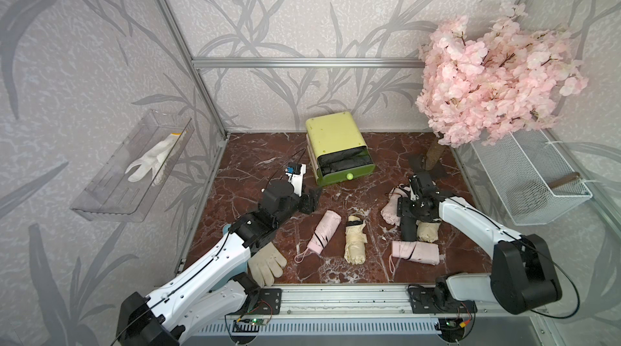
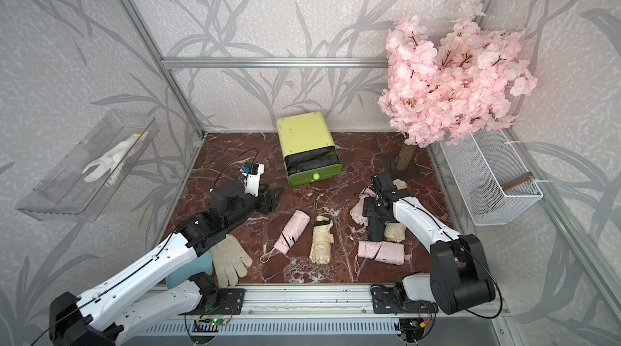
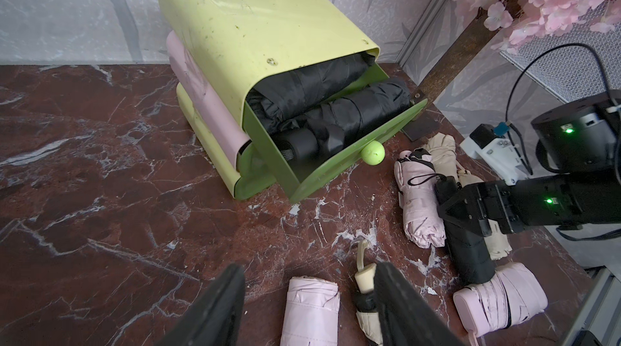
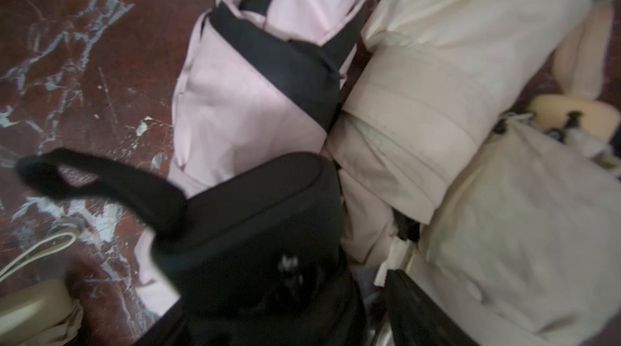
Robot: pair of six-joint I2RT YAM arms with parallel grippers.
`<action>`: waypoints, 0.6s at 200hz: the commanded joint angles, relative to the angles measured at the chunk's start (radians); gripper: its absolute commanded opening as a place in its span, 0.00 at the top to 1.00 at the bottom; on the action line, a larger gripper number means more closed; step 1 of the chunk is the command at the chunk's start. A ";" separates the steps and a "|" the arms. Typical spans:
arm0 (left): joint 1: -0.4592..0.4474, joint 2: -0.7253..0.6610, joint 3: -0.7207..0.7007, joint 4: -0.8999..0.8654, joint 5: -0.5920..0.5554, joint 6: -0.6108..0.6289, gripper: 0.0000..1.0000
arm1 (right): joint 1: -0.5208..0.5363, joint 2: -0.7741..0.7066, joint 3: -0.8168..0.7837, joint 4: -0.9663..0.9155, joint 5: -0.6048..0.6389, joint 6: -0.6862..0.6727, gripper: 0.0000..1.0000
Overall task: Place the umbrella in the drawer by color
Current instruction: Pick up the umbrella from the center of the board.
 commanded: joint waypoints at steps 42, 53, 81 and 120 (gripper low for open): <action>-0.003 0.026 -0.011 0.037 0.034 0.044 0.34 | -0.005 -0.099 0.009 0.040 0.008 -0.034 0.74; -0.004 0.025 -0.013 0.040 0.048 0.058 0.35 | -0.005 -0.149 0.012 0.023 0.021 -0.038 0.75; -0.003 0.008 -0.020 0.046 0.059 0.087 0.33 | 0.023 -0.263 0.074 -0.062 0.058 -0.049 0.75; -0.001 0.049 -0.003 0.056 0.089 0.093 0.30 | 0.273 -0.367 0.245 0.020 0.102 -0.204 0.72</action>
